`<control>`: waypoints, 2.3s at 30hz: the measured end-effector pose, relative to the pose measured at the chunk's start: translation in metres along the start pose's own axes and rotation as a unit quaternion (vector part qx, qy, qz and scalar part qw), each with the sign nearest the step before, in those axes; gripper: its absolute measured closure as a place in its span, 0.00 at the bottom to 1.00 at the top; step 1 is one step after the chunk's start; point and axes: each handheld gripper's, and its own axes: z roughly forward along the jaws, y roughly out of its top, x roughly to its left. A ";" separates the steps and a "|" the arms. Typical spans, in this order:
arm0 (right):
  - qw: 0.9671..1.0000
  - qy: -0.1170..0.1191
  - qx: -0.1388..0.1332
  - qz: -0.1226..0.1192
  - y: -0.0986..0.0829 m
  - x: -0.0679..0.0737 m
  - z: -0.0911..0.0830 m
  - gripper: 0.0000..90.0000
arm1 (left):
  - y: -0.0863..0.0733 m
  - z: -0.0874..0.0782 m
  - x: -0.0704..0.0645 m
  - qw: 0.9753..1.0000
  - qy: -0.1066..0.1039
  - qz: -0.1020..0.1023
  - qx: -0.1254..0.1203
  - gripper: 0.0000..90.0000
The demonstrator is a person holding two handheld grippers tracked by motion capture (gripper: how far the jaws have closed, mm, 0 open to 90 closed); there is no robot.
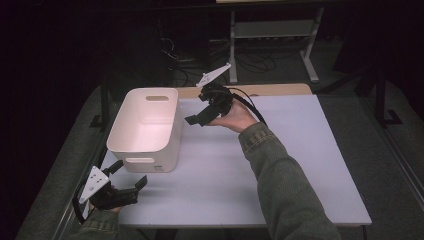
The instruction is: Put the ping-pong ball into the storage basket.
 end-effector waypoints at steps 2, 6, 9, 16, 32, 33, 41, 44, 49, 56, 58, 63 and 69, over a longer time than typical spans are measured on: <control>1.000 -0.002 0.000 0.004 -0.005 -0.001 -0.003 0.00 | 0.000 0.000 0.000 1.000 0.000 0.000 -0.001 0.00; 1.000 -0.007 -0.006 0.014 -0.014 -0.004 -0.011 0.00 | 0.000 0.000 0.000 1.000 0.000 0.000 0.000 0.00; 1.000 -0.009 -0.011 0.018 -0.019 -0.005 -0.017 0.00 | 0.000 0.000 0.000 1.000 0.000 0.000 0.000 0.00; 0.999 -0.022 -0.020 0.030 -0.030 -0.006 -0.029 0.00 | 0.000 0.000 0.000 1.000 -0.001 0.000 -0.001 0.00; 0.997 -0.039 -0.051 0.052 -0.063 -0.007 -0.056 0.00 | 0.000 0.001 0.000 1.000 -0.001 -0.002 -0.001 0.00; 0.996 -0.041 -0.052 0.053 -0.065 -0.007 -0.057 0.00 | 0.000 0.001 0.000 1.000 -0.001 -0.002 -0.001 0.00; 0.995 -0.049 -0.058 0.060 -0.081 -0.008 -0.069 0.00 | 0.000 0.001 0.000 1.000 -0.001 -0.002 -0.001 0.00; 0.995 -0.051 -0.057 0.066 -0.087 -0.008 -0.073 0.00 | 0.000 0.001 0.000 1.000 -0.001 -0.002 0.000 0.00; 0.994 -0.056 -0.060 0.071 -0.095 -0.008 -0.080 0.00 | 0.000 0.002 0.000 1.000 -0.002 -0.003 0.000 0.00; 0.994 -0.065 -0.052 0.073 -0.109 -0.008 -0.087 0.00 | 0.000 0.002 0.000 1.000 -0.002 -0.002 0.000 0.00; 0.994 -0.068 -0.051 0.075 -0.114 -0.008 -0.090 0.00 | 0.000 0.002 0.000 1.000 -0.002 -0.002 0.000 0.00; 0.992 -0.077 -0.059 0.082 -0.125 -0.009 -0.099 0.00 | 0.000 0.002 0.000 1.000 -0.002 -0.002 0.000 0.00; 0.990 -0.085 -0.064 0.091 -0.138 -0.008 -0.106 0.00 | 0.001 0.002 0.000 1.000 -0.001 -0.002 0.000 0.00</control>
